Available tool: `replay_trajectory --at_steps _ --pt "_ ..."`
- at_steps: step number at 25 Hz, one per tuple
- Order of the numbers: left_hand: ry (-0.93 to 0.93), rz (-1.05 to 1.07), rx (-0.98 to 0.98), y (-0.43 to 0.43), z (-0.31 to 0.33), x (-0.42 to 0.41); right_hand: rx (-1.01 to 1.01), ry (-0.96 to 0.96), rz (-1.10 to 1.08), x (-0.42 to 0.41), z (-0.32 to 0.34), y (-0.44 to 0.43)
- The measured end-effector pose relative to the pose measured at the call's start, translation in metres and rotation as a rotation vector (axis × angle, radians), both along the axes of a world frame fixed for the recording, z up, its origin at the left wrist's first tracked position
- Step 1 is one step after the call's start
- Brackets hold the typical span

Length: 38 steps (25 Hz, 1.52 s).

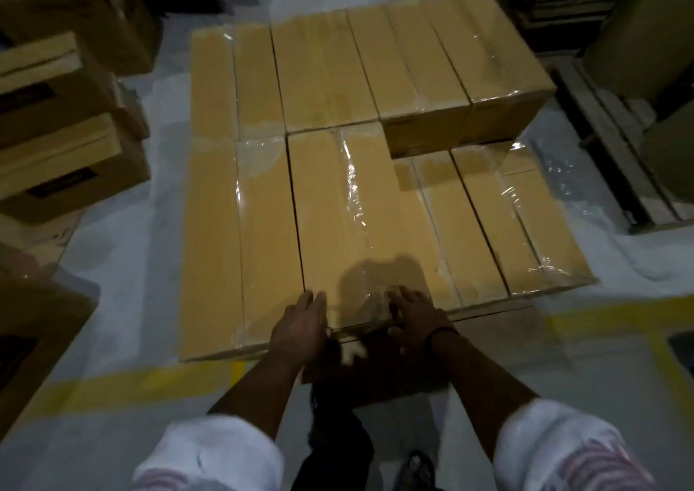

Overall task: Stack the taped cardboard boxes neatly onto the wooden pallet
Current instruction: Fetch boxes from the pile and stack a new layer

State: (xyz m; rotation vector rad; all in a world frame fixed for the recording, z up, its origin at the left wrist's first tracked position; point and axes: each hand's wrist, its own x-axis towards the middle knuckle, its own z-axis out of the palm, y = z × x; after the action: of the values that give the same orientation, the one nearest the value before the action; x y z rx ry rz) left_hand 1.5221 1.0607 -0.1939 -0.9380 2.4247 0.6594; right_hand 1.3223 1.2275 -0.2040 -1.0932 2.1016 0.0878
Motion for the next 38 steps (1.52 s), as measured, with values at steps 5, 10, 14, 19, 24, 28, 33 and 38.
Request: replay_trajectory --at_steps 5,10,14,19,24,28,33,38 --pt "0.152 -0.082 0.070 0.028 0.027 -0.011 -0.069 -0.114 -0.425 -0.009 0.039 0.062" --pt "0.194 -0.314 0.097 0.070 0.063 -0.093 -0.230 -0.109 -0.841 -0.023 0.086 0.144" --pt "0.209 -0.542 0.138 0.143 0.087 -0.159 -0.254 -0.046 -1.063 -0.019 0.109 0.233" --pt "0.263 -0.805 0.142 0.282 0.115 -0.192 -0.253 0.006 -1.301 0.009 0.123 0.355" --pt "0.142 -1.042 0.117 0.417 0.081 -0.185 -0.244 -0.009 -1.542 0.066 0.126 0.485" --pt "-0.053 -1.216 0.192 0.510 0.104 -0.165 -0.232 -0.022 -1.769 0.127 0.124 0.581" --pt "-0.082 -1.451 0.209 0.591 0.096 -0.149 -0.208 -0.041 -2.042 0.189 0.119 0.651" --pt "-0.170 -1.584 0.216 0.648 0.072 -0.165 -0.186 -0.090 -2.205 0.210 0.101 0.668"
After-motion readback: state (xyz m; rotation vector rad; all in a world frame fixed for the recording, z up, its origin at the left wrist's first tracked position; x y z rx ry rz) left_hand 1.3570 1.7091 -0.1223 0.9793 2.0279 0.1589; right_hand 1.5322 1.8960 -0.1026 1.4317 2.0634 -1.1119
